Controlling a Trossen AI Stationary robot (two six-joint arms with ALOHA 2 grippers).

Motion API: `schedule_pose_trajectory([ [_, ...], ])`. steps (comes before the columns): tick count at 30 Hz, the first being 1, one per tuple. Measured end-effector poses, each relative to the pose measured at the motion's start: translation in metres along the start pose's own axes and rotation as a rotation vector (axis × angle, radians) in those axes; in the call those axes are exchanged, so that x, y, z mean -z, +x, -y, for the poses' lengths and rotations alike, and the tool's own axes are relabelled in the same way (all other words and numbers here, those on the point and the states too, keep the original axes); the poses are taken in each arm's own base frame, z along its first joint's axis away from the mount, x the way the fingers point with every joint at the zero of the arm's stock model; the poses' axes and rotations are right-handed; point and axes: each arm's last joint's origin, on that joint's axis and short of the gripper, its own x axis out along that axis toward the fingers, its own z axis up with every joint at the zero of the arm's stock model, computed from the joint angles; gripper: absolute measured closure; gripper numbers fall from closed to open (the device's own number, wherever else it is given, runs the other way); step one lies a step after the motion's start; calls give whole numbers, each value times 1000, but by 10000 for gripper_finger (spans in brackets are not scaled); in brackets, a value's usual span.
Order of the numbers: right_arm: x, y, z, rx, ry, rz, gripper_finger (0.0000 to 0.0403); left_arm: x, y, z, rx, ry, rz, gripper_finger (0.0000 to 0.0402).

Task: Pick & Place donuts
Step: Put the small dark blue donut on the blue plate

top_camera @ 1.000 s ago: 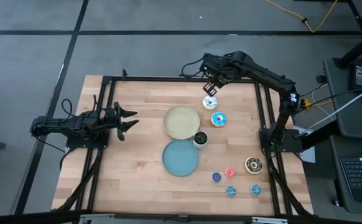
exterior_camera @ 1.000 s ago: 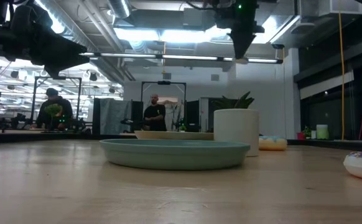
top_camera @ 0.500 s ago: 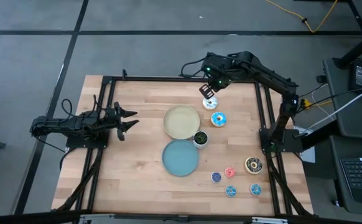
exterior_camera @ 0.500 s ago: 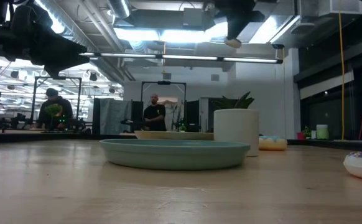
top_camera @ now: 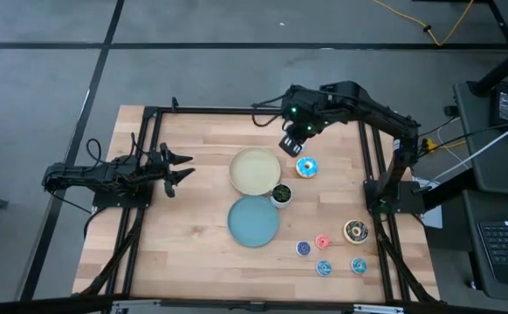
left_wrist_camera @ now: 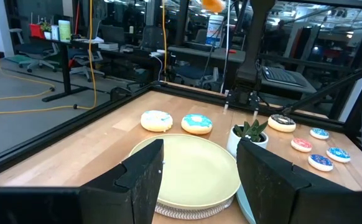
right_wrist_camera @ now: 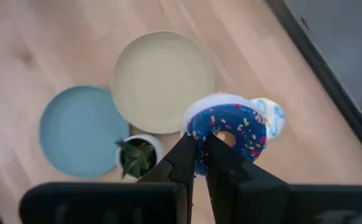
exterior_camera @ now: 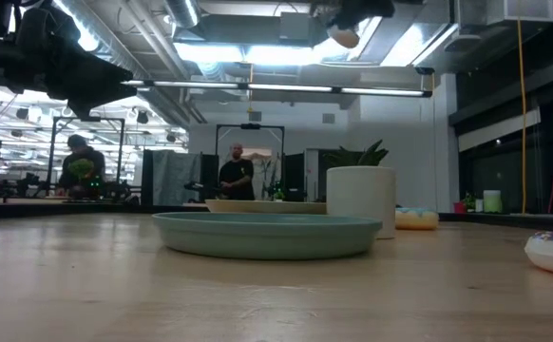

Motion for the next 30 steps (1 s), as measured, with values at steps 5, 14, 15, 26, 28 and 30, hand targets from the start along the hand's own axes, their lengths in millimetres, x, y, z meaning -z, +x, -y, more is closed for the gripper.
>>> schedule_pose_trajectory([
  [5,7,-3,-17,-42,-76,-8,368,0,0,0,0,0,0,205],
  [14,22,-7,-49,-114,-181,-27,368,0,0,0,0,0,0,205],
  [15,24,-8,-53,-119,-192,-28,368,0,0,0,0,0,0,205],
  [26,49,-17,-90,-178,-310,-40,368,0,0,0,0,0,0,205],
  [28,53,-18,-95,-186,-328,-41,368,0,0,0,0,0,0,205],
  [30,56,-18,-100,-190,-345,-47,368,0,0,0,0,0,0,205],
])
